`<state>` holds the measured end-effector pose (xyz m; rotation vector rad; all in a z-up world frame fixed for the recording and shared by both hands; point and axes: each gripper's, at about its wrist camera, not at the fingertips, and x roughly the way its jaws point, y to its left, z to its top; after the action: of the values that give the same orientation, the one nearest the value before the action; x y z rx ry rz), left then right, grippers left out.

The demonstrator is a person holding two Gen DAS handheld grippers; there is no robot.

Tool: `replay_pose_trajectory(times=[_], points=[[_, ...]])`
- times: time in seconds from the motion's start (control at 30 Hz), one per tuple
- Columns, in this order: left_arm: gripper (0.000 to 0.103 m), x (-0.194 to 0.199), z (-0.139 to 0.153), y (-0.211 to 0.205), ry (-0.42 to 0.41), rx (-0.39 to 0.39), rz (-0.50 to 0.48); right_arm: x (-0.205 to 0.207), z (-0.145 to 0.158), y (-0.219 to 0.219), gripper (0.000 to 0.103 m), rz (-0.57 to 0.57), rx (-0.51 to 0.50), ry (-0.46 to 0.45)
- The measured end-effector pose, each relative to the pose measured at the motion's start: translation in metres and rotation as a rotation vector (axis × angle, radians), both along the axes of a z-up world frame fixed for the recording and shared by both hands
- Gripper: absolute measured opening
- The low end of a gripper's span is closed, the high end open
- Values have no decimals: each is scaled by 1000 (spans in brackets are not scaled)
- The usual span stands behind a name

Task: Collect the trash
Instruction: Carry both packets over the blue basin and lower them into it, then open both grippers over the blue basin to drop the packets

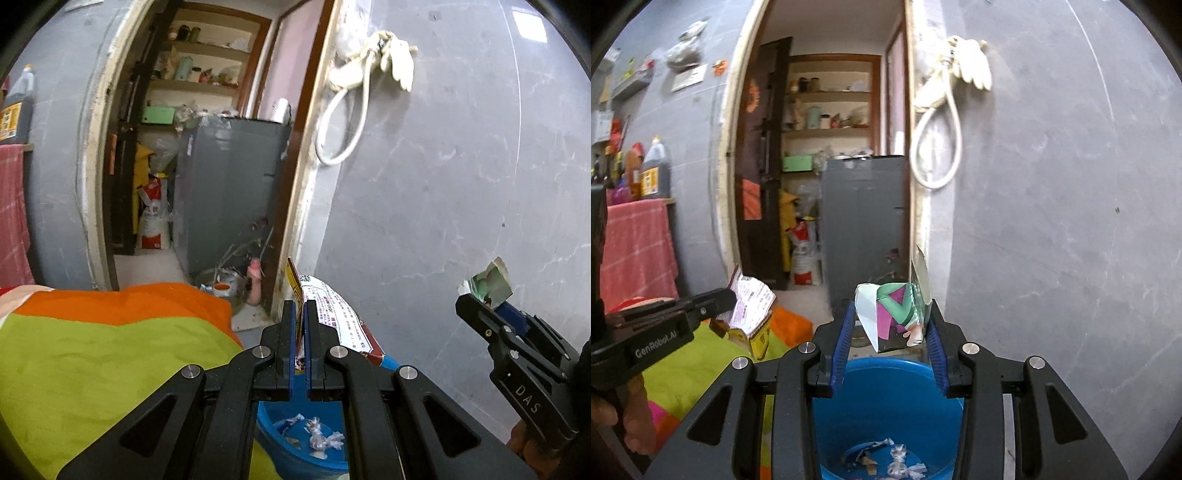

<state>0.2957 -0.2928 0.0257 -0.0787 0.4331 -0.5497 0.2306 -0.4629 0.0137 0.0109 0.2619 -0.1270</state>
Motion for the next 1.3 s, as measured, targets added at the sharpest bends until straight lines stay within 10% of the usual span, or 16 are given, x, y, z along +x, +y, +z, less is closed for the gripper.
replay_pose_trajectory(times=[0.93, 1.3], points=[[6, 53, -53, -33, 268, 103, -14, 38, -52, -39, 51, -52, 120, 130], [69, 42, -32, 7, 204, 35, 79, 16, -32, -42, 87, -104, 117, 74]])
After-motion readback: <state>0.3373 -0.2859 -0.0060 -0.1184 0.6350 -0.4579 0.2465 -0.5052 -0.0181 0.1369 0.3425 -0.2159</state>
